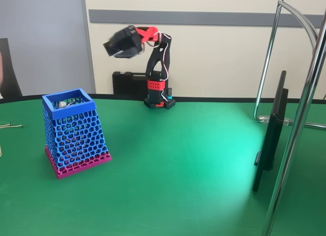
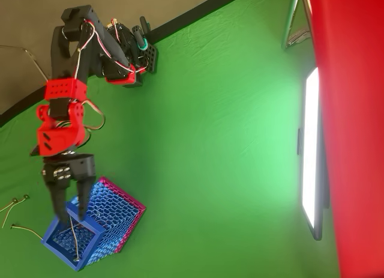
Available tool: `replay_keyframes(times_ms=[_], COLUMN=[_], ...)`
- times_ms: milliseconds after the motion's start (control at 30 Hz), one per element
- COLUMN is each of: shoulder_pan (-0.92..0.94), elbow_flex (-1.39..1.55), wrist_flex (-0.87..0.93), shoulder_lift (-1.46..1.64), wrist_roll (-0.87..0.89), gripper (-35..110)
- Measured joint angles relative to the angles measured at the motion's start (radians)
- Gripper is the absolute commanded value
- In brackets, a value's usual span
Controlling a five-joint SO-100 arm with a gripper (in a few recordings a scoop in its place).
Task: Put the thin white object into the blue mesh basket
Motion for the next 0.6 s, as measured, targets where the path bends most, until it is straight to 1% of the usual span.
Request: replay_keyframes(times_ms=[167,233,300,433,600], shoulder_pan=[-0.109,-0.123,-0.144,-0.195,-0.233], elbow_flex=[0.239,0.285,0.439,0.644,0.867], wrist_flex=[0.035,0.038,0.051,0.034,0.018], shoulder_lift=[0.207,0.249,0.339,0.448,0.595], wrist_roll=[-0.190,-0.222,-0.278,-0.356,-0.407], gripper=[16,15,15,15,15])
